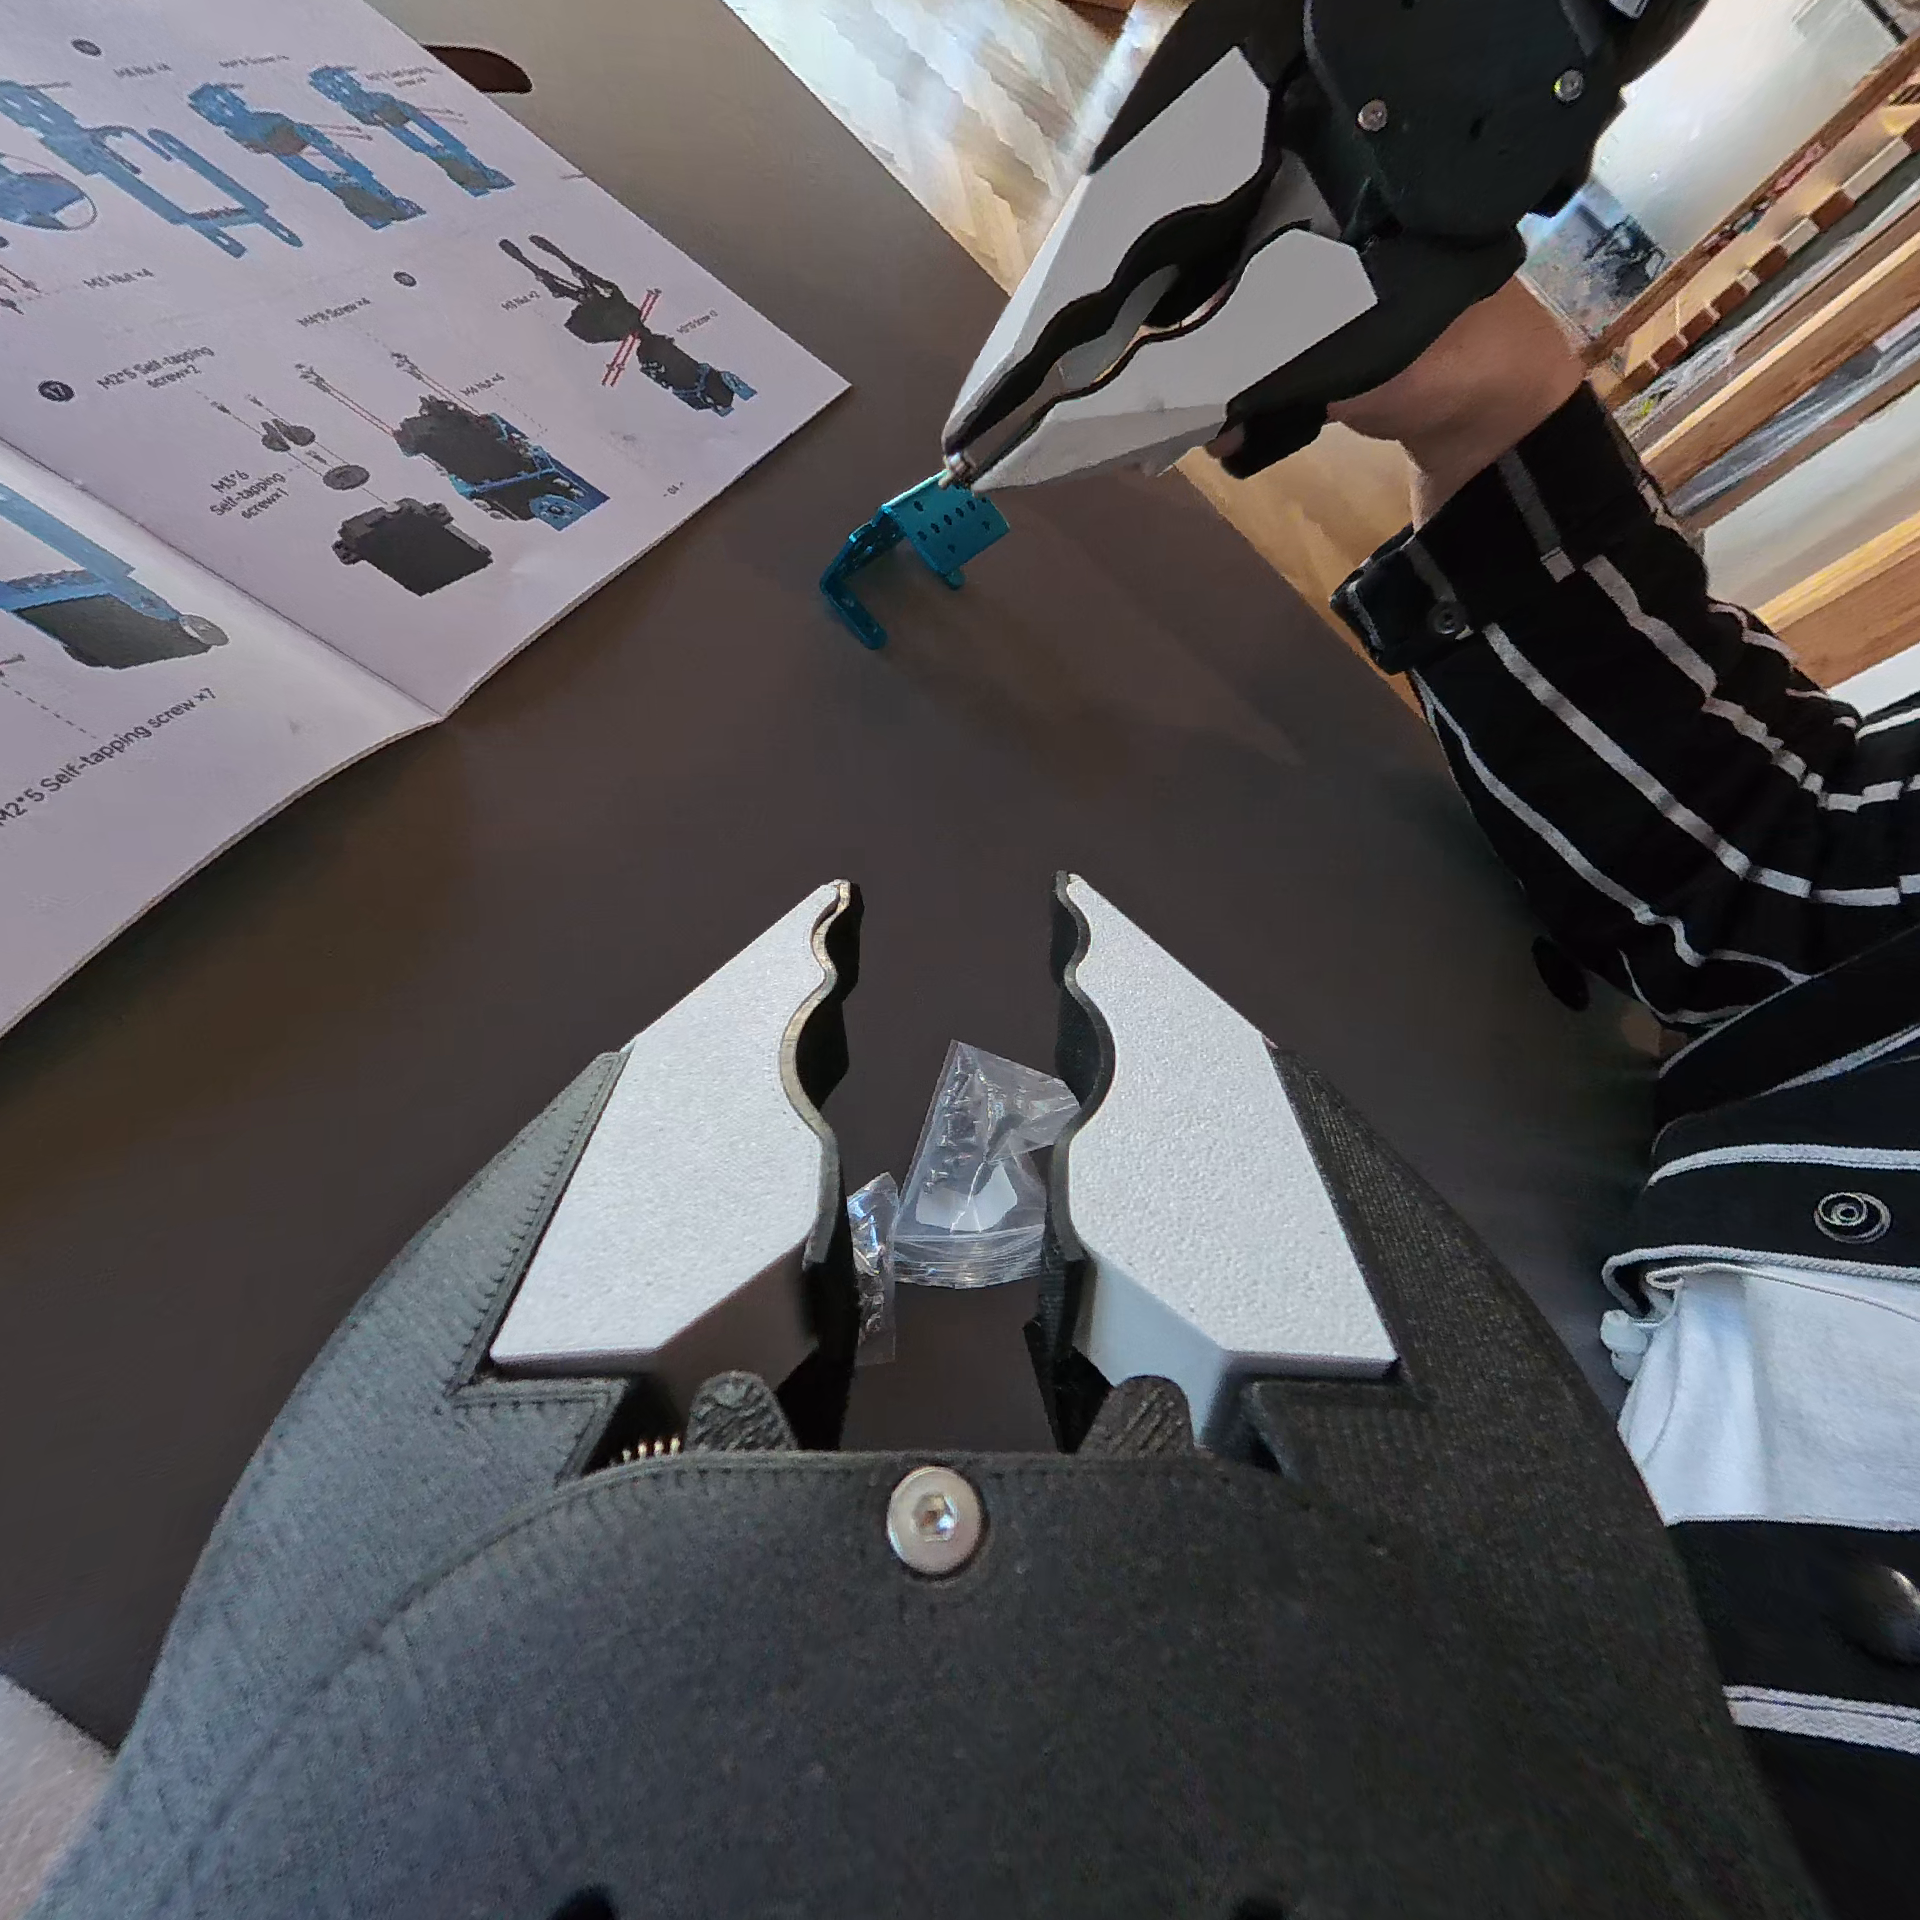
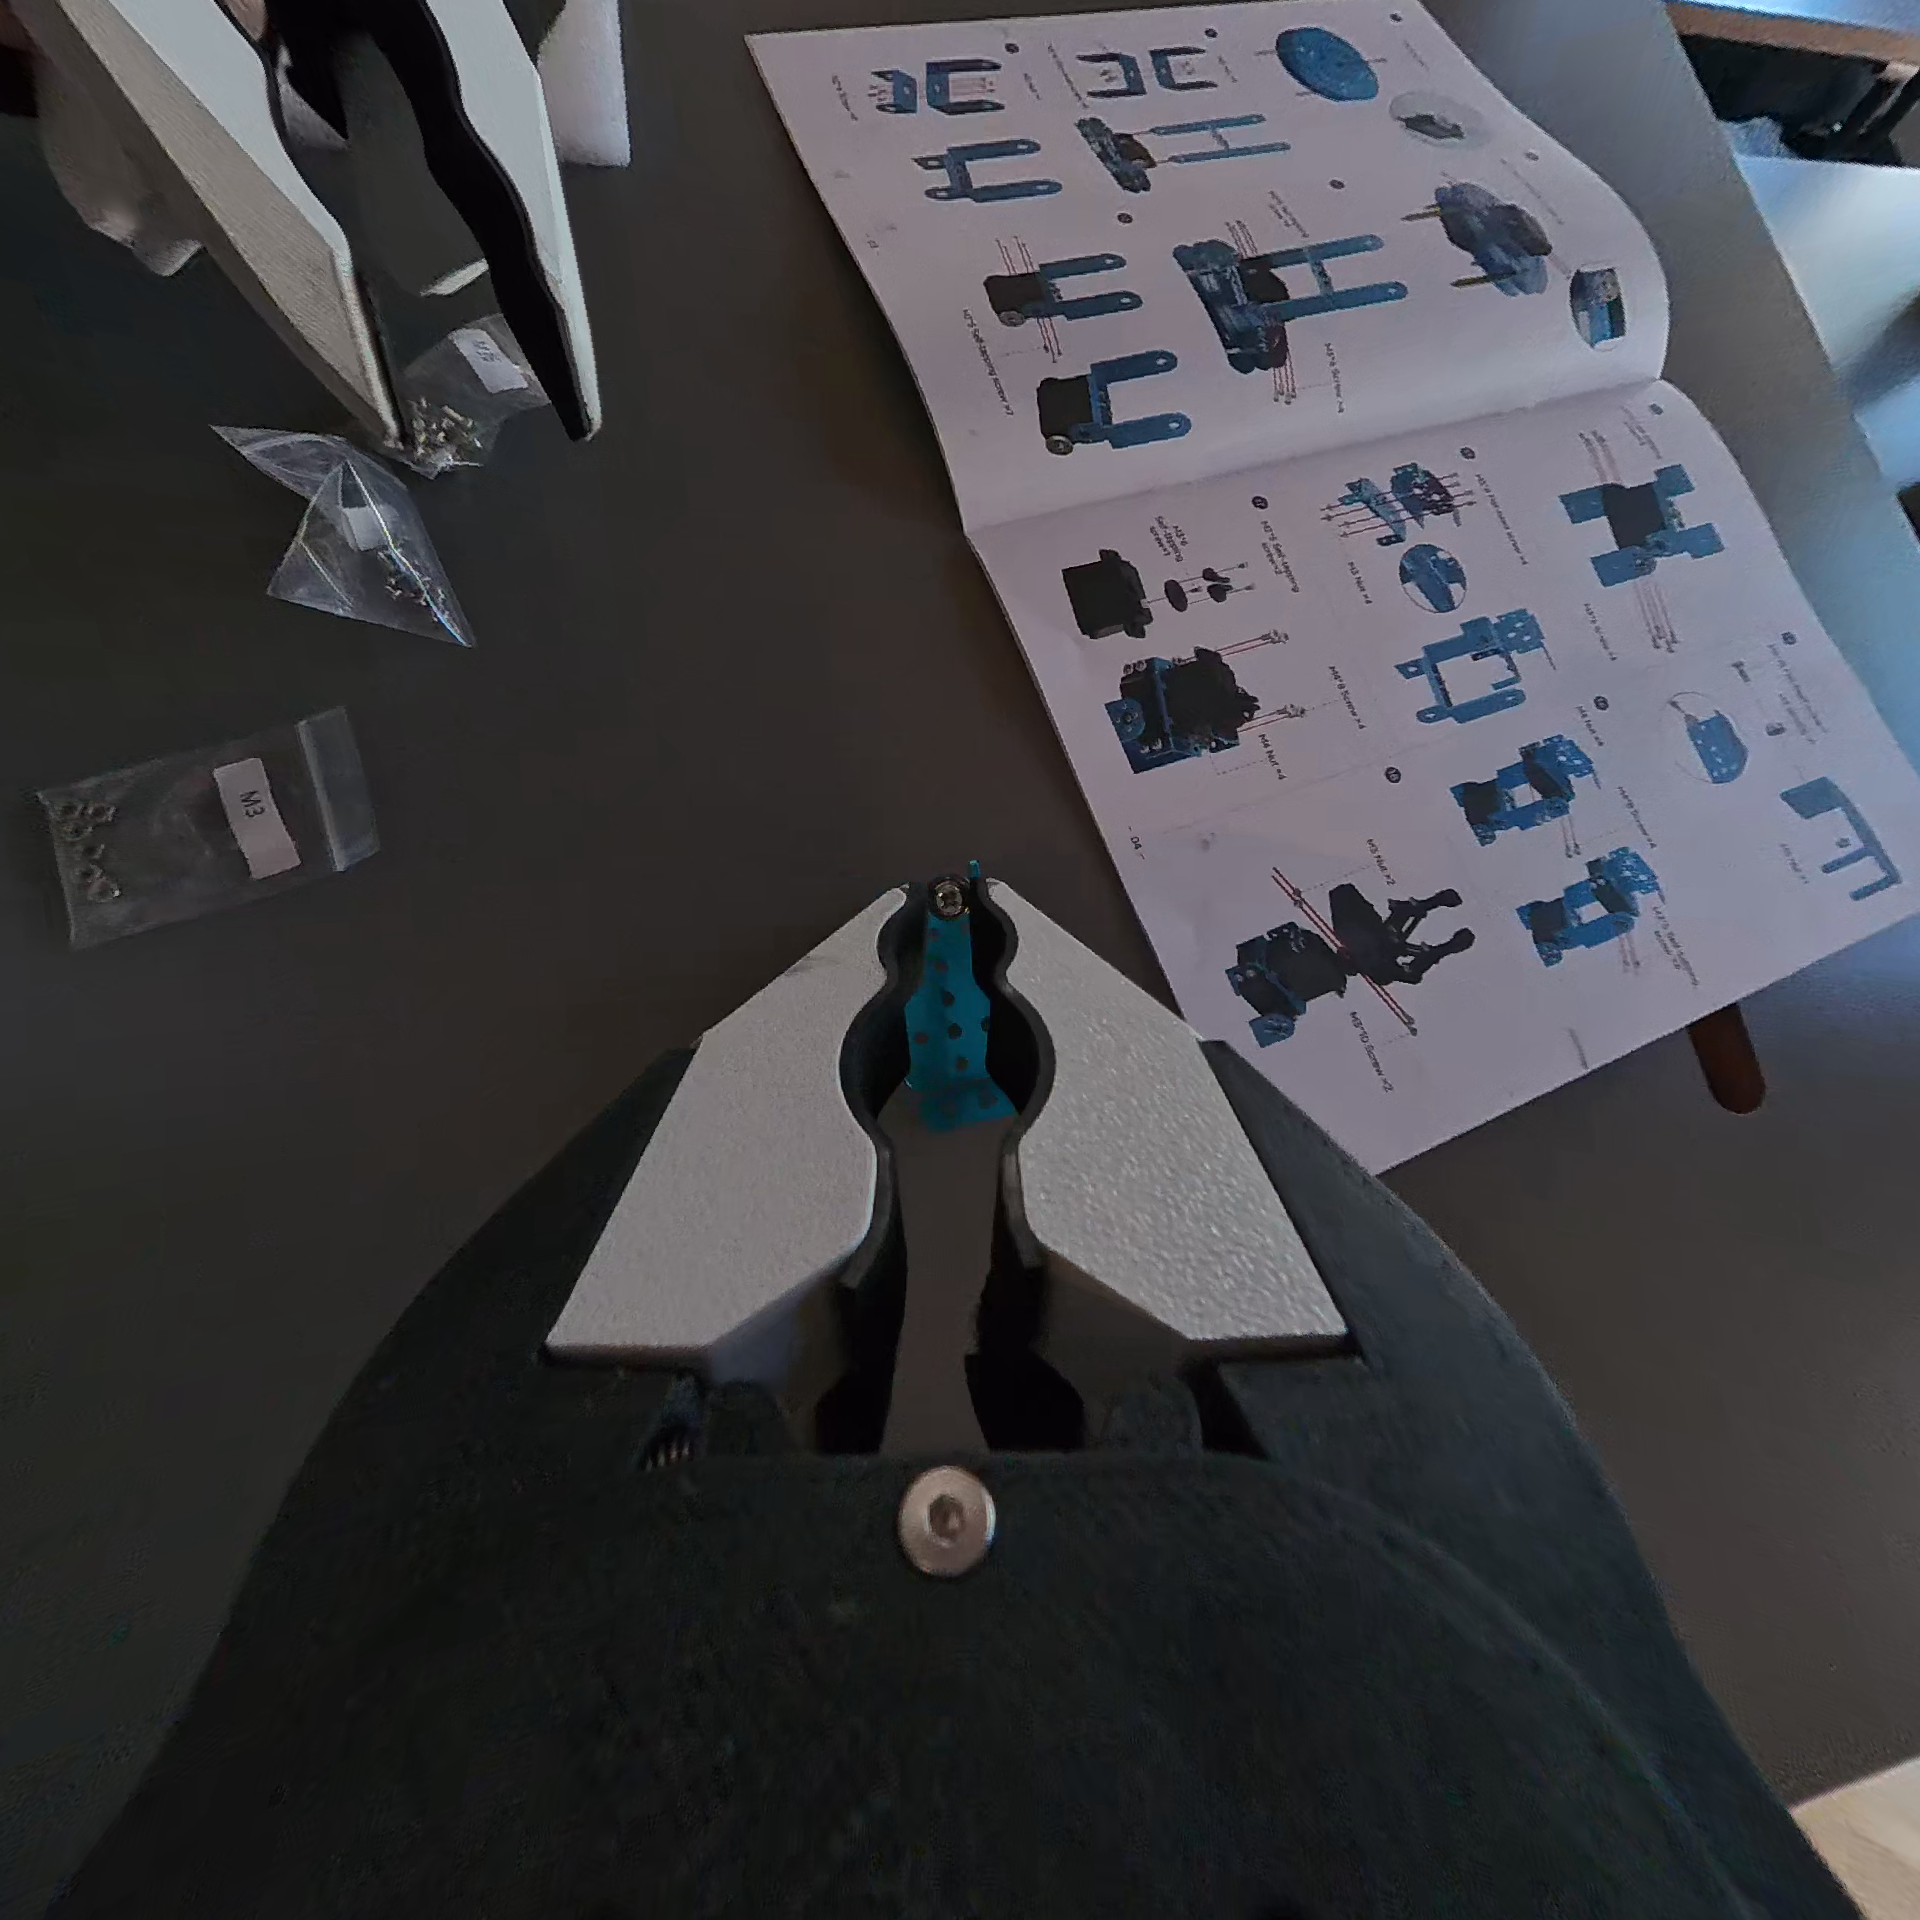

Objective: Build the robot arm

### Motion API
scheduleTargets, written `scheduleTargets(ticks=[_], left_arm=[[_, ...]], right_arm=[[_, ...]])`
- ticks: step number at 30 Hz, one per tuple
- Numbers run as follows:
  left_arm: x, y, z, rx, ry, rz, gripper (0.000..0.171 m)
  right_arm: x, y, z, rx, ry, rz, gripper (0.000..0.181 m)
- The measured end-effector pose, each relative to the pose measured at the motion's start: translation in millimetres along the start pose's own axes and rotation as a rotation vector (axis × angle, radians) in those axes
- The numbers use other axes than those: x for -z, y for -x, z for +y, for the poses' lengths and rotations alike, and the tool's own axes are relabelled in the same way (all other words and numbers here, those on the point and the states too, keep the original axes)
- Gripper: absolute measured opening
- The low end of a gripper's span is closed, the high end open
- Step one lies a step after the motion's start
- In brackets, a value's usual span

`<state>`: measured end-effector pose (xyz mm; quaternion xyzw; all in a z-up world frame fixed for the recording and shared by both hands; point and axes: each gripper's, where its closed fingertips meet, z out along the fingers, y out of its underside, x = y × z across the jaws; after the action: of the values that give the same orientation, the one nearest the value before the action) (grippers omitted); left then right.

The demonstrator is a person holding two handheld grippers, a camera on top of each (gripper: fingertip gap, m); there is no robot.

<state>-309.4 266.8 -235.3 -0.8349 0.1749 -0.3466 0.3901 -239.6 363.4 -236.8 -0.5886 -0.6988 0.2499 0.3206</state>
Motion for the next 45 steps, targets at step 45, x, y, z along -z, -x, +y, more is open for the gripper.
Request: scheduleTargets(ticks=[45], left_arm=[[-2, 1, 5, 0.002, 0.032, -0.009, 0.036]], right_arm=[[-7, 4, 14, -0.051, 0.023, -0.06, 0.008]])
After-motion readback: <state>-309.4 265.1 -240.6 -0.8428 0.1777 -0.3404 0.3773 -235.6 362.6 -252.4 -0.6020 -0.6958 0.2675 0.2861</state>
